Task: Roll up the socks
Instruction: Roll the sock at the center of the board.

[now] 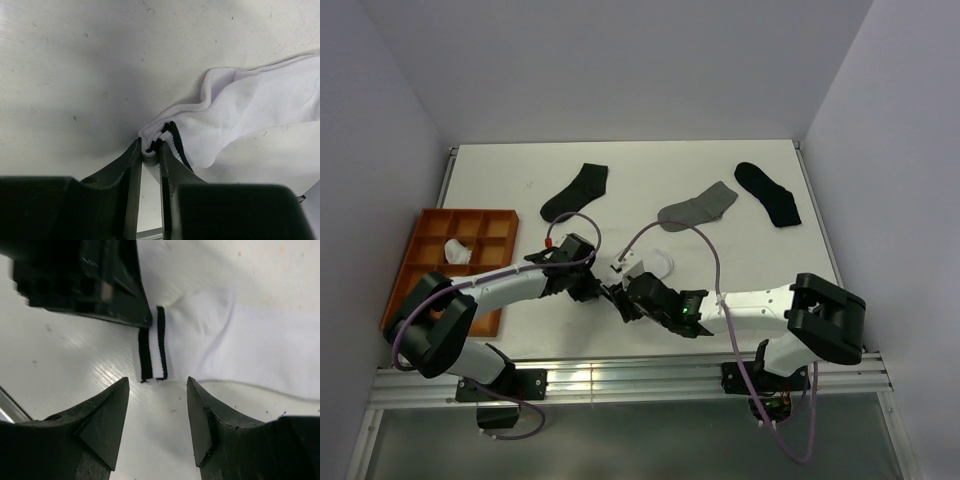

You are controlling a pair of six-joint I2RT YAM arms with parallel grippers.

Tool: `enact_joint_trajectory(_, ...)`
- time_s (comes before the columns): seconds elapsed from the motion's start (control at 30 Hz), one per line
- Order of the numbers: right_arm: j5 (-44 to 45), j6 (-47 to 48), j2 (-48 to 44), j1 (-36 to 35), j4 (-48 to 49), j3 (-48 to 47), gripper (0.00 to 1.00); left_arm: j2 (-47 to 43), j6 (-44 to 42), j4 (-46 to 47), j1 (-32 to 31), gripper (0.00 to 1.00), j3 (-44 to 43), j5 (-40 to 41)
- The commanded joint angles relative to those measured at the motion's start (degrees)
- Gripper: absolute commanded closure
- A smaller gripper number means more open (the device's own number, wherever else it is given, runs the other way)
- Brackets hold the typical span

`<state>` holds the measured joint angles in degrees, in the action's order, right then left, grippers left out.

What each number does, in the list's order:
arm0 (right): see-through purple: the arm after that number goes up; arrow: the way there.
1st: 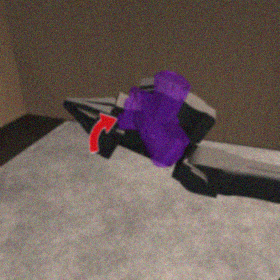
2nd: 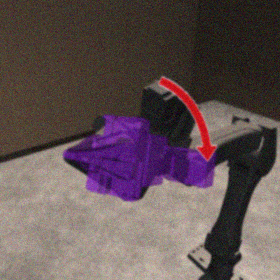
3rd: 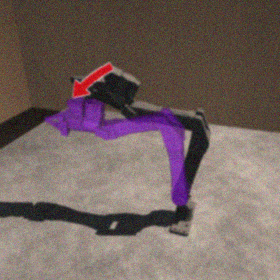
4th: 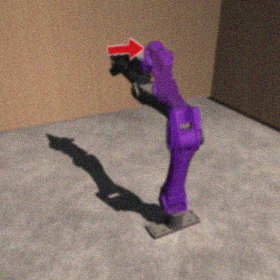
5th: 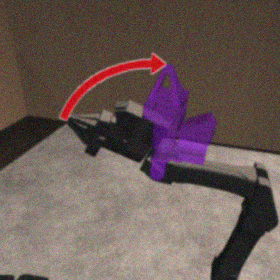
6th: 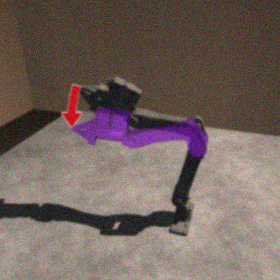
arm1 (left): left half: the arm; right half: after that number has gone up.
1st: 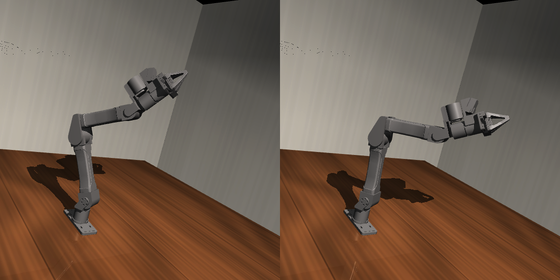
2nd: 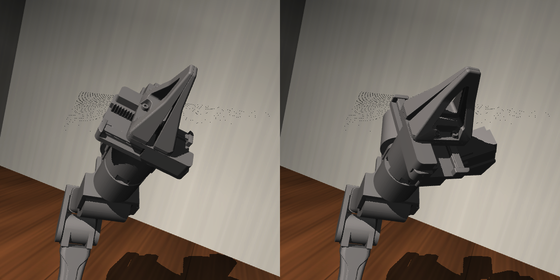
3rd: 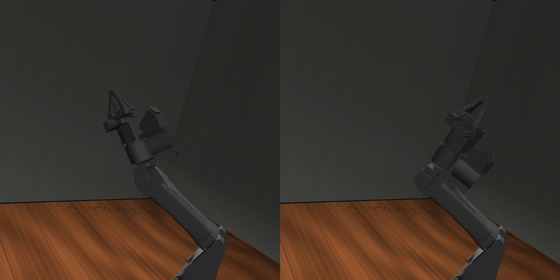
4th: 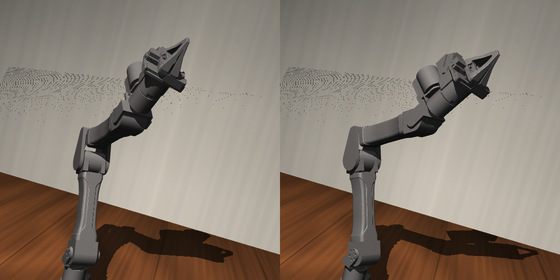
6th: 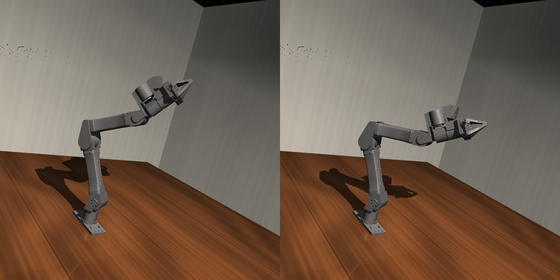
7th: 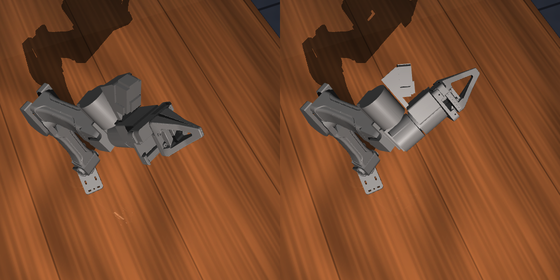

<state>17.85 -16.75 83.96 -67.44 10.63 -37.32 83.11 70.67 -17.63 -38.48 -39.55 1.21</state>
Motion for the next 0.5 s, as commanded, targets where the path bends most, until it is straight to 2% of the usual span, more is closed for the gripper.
enact_joint_trajectory(0.0, -0.7, 1.98, -2.84, 0.2, 6.24, 0.41, 0.43, 2.23, -2.12, -4.26, -0.37, 0.78, -0.88, 2.48)
enact_joint_trajectory(0.23, -4.48, 6.73, 1.72, 0.03, 6.68, -2.49, 0.45, 2.4, -3.17, -6.01, 0.33, 0.78, -2.28, 2.57)
enact_joint_trajectory(0.47, -4.05, 8.75, 7.35, -0.67, 5.98, -5.48, 0.5, 3.64, -3.53, -5.93, 0.51, 0.77, -2.73, 1.78)
